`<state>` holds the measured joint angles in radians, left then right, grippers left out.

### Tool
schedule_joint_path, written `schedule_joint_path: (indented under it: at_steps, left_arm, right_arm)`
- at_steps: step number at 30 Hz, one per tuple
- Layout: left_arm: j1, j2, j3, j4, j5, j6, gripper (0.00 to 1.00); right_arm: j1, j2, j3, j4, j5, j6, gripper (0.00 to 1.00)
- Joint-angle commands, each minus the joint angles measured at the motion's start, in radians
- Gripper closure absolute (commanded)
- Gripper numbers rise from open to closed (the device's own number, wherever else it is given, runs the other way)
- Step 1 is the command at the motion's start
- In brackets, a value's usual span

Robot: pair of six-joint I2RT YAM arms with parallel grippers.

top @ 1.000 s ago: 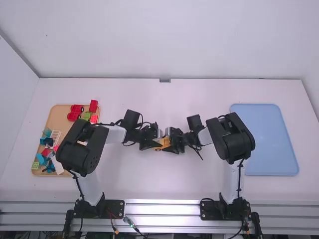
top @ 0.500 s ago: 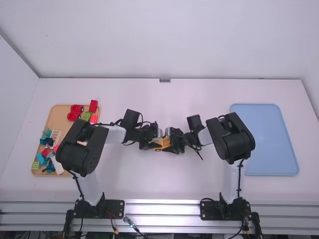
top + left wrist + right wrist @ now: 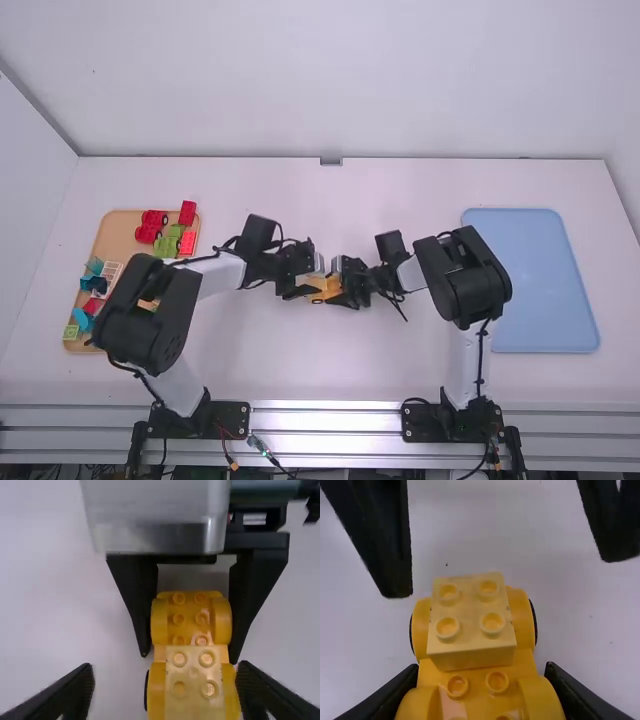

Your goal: Assemble lego blocks to make yellow taxi

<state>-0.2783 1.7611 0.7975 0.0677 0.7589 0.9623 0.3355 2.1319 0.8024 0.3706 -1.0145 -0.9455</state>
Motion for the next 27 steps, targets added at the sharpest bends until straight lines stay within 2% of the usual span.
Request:
schedule_joint_path:
  at_steps: [1,2,3,19,27]
  left_arm:
    - [0.009,-0.019,-0.006,-0.008,0.066,-0.006,0.60]
    - [0.009,-0.017,-0.006,-0.011,0.080,-0.005,0.85]
    - [0.009,-0.010,-0.006,-0.008,0.092,-0.021,0.98]
    - [-0.002,0.091,-0.010,0.000,0.089,-0.053,0.98]
    - [-0.002,0.092,-0.104,0.042,-0.002,-0.054,0.98]
  right_arm:
    - [-0.002,0.021,-0.018,-0.010,0.017,0.006,0.44]
    - [0.000,0.021,-0.018,-0.011,0.017,0.006,0.44]
    - [-0.001,0.021,-0.018,-0.011,0.017,0.006,0.44]
    - [-0.002,0.021,-0.018,-0.010,0.017,0.006,0.44]
    - [-0.002,0.021,-0.018,-0.011,0.017,0.006,0.44]
